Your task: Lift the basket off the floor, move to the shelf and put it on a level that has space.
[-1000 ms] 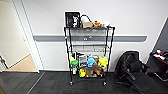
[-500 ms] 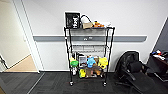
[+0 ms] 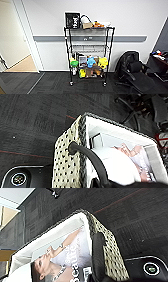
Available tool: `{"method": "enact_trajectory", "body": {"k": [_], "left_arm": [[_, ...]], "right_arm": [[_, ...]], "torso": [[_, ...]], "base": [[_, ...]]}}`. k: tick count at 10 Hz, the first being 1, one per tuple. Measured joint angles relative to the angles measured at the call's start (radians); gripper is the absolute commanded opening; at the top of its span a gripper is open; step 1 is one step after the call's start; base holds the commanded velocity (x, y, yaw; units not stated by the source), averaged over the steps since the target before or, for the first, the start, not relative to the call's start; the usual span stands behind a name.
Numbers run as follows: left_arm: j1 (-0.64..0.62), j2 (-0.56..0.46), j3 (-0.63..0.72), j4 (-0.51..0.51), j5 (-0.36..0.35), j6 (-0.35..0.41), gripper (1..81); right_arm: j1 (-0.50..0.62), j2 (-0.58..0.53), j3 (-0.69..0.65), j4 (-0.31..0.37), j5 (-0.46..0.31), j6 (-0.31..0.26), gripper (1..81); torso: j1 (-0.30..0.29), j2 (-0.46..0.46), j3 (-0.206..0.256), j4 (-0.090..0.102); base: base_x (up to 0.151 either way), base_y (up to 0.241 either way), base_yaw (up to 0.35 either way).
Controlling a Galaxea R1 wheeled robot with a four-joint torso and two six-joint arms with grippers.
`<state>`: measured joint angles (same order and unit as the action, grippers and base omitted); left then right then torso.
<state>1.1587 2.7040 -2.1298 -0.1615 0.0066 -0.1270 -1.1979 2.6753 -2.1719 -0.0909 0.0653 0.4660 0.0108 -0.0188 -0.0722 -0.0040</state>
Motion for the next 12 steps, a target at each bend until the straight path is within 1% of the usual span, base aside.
{"method": "enact_trajectory", "body": {"k": [3,4,6,12], "left_arm": [[0.014,-0.001,0.0,0.001,0.016,0.0,1.0],[0.005,0.0,0.0,0.001,0.016,0.0,1.0],[0.0,0.0,0.0,0.003,0.002,0.003,1.0],[0.0,-0.001,0.0,0.004,0.004,0.003,1.0]], "right_arm": [[-0.046,0.013,-0.015,0.001,0.013,0.006,1.0],[-0.042,0.013,-0.016,0.002,0.019,0.007,1.0],[-0.043,0.013,-0.016,0.005,0.054,0.006,1.0],[-0.042,0.016,-0.019,0.007,0.057,0.007,1.0]], "torso": [[-0.003,-0.002,0.001,0.0],[-0.002,-0.001,0.0,0.0],[-0.003,-0.002,0.001,0.0],[-0.002,-0.002,0.001,0.0]], "base": [[0.089,0.0,0.0],[0.1,0.0,0.0],[0.1,0.0,0.0],[0.1,0.0,0.0]]}}
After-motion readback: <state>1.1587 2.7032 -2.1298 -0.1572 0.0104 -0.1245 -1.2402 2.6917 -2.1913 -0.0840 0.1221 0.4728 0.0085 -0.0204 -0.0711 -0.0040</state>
